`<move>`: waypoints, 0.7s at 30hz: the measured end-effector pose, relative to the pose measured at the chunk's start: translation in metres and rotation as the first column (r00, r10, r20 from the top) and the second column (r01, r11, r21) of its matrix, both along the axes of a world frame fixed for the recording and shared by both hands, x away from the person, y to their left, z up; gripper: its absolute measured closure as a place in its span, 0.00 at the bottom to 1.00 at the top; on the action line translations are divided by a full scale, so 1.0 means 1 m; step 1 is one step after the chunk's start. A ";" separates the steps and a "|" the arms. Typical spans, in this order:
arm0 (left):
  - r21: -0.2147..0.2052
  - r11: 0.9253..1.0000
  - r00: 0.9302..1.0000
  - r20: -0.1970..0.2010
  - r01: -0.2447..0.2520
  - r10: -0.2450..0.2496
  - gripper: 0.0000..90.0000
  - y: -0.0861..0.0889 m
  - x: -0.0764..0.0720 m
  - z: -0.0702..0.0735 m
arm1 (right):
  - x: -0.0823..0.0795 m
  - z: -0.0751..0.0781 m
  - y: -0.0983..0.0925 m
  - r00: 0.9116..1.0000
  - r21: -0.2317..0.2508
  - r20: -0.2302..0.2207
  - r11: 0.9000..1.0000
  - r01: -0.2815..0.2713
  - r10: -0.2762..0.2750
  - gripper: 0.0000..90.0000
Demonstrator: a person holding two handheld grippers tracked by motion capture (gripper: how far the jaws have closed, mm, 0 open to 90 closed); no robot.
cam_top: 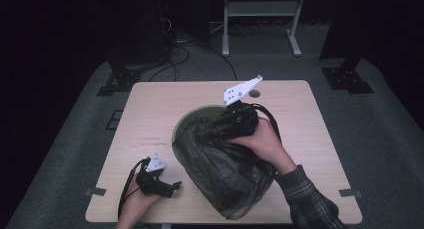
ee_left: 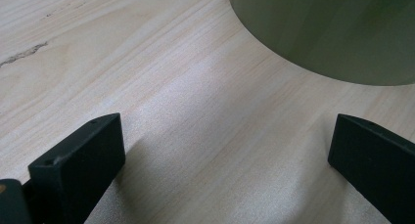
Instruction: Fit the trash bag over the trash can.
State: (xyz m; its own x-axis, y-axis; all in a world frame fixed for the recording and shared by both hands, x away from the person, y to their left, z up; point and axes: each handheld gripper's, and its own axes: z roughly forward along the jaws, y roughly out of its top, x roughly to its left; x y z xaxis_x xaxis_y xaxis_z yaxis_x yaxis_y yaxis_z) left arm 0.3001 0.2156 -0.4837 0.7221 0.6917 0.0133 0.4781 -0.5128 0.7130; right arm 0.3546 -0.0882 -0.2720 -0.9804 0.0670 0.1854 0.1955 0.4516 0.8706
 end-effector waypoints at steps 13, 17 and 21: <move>0.001 1.000 1.000 0.000 0.002 -0.002 0.00 0.000 0.000 0.000 | 0.004 -0.017 -0.051 0.988 -0.081 0.049 0.986 0.149 -0.146 0.69; 0.001 1.000 1.000 0.000 0.001 -0.001 0.00 0.000 0.000 0.000 | 0.004 -0.017 -0.063 0.981 -0.059 0.053 0.980 0.189 -0.186 0.56; 0.001 1.000 1.000 0.000 0.002 -0.002 0.00 0.000 0.000 0.000 | 0.002 -0.016 -0.078 0.977 -0.027 0.040 0.977 0.211 -0.210 0.54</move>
